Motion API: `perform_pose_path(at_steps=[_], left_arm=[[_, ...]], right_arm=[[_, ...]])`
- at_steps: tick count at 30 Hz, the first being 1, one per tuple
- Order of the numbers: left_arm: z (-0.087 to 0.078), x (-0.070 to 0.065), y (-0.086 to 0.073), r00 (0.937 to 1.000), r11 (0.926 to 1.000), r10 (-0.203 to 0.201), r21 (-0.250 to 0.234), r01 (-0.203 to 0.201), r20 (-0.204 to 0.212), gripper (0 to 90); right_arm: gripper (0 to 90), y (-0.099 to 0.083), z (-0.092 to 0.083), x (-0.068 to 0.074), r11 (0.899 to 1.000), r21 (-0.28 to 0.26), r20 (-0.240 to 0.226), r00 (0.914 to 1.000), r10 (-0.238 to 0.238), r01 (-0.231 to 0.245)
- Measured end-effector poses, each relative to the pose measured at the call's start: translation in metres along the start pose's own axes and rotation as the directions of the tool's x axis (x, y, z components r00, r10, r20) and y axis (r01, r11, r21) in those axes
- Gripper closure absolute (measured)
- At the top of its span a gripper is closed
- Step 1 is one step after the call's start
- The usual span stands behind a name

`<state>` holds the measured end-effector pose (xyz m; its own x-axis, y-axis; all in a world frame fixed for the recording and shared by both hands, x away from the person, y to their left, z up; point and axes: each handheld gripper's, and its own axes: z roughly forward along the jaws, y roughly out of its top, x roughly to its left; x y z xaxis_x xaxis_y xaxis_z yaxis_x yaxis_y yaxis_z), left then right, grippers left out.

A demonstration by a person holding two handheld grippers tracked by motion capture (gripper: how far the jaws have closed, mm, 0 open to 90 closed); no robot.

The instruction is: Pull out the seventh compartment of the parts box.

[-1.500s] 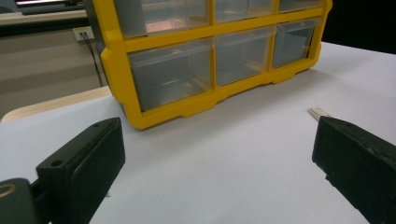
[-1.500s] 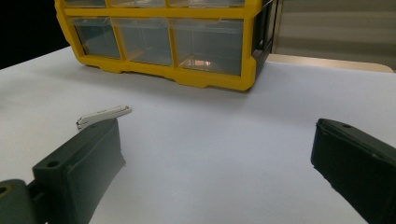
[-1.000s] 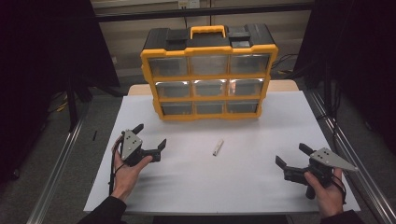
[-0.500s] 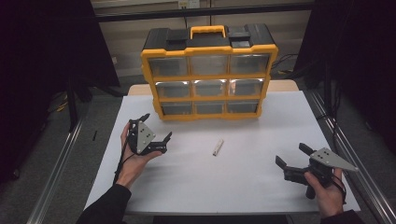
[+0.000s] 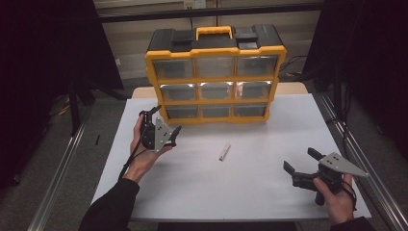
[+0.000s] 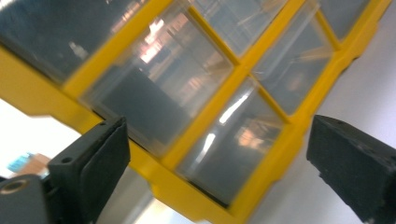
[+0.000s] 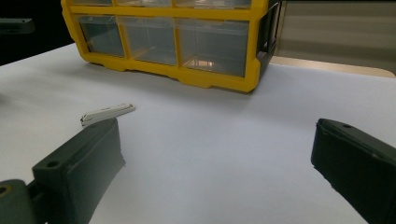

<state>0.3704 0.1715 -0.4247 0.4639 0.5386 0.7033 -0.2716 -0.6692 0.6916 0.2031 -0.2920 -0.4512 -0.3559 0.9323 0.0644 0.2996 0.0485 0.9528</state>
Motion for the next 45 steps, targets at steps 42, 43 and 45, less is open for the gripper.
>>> perform_pose_path(at_steps=[42, 43, 45], left_arm=[[0.056, -0.029, -0.031, 0.8585, 0.8464, 0.509, 0.214, -0.488, -0.059, 42.2], [0.06, -0.032, -0.035, 0.8795, 0.876, 0.47, 0.165, -0.453, -0.078, 42.2], [0.059, -0.029, -0.036, 0.8595, 0.8459, 0.508, 0.217, -0.487, -0.053, 44.7]], right_arm=[[1.6, -0.001, -0.003, 0.0, 1.0, 0.006, -0.002, 1.0, -0.001, 0.001], [1.6, -0.001, -0.003, 0.0, 1.0, 0.006, -0.002, 1.0, -0.001, 0.001], [1.5, -0.002, -0.003, 0.0, 1.0, 0.007, -0.002, 1.0, -0.002, 0.002]])
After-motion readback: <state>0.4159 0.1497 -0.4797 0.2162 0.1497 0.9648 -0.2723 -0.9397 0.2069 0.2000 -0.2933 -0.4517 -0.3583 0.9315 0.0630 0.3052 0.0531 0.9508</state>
